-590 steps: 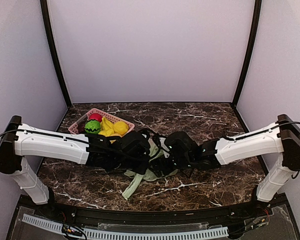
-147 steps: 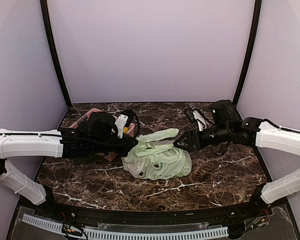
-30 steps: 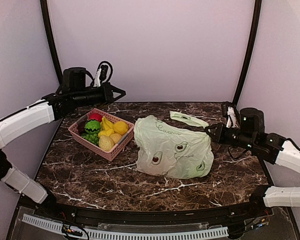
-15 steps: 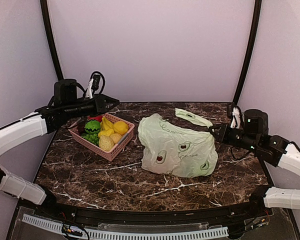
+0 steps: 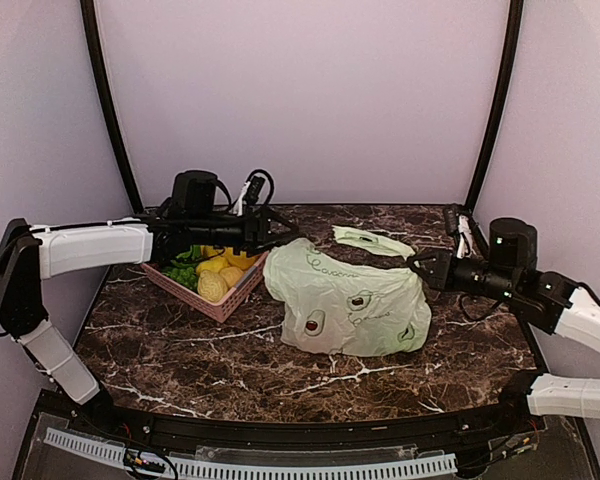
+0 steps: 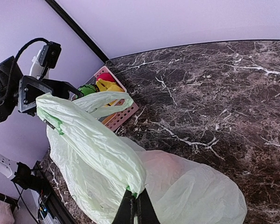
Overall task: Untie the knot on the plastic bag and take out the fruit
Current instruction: Pick up the takeout bag from the center of the board, then place the takeout bag at the center of the board.
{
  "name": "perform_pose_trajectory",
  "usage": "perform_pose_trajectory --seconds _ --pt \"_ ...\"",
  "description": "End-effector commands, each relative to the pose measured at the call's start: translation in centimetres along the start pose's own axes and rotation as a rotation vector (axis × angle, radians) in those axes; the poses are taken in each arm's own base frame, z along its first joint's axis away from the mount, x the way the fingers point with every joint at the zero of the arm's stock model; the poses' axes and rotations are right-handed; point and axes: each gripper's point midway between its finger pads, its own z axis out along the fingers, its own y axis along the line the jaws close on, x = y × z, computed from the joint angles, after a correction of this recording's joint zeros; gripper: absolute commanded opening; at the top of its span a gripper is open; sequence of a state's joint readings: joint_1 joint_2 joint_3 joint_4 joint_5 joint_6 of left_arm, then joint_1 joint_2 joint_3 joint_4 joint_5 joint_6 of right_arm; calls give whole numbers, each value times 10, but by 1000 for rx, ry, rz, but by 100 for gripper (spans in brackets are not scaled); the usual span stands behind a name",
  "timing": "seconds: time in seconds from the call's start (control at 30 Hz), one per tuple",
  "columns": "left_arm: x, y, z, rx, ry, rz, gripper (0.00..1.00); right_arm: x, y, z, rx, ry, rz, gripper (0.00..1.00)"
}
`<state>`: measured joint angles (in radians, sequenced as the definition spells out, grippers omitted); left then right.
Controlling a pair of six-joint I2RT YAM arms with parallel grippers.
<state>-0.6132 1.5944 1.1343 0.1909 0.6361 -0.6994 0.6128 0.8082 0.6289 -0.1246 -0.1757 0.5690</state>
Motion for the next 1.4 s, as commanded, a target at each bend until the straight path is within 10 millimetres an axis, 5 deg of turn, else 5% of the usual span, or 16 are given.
perform_pose_trajectory --seconds 0.0,0.17,0.37,0.5,0.8,0.9,1.0,1.1,1.37 --pt "2 -20 12 73 37 5 78 -6 6 4 -33 -15 -26 0" --pt "22 -14 24 65 110 -23 71 -9 -1 8 6 -23 -14 0" --pt "19 -17 22 58 101 -12 19 -23 -21 18 135 -34 10 0" --pt "-2 -30 20 54 71 25 2 -45 -24 25 158 -53 0 0" --pt "-80 -60 6 33 -116 177 1 -141 -29 34 94 -101 -40 0" --pt "-116 -70 -7 30 -200 249 1 -177 -22 38 56 -119 -92 0" --pt "-131 -78 -14 51 -237 288 1 -192 -6 38 -5 -150 -153 0" --pt "-123 -78 -14 88 -231 328 1 -175 1 37 -87 -157 -153 0" --pt "-35 -27 -15 104 -148 290 1 -40 -40 48 -125 32 32 0"
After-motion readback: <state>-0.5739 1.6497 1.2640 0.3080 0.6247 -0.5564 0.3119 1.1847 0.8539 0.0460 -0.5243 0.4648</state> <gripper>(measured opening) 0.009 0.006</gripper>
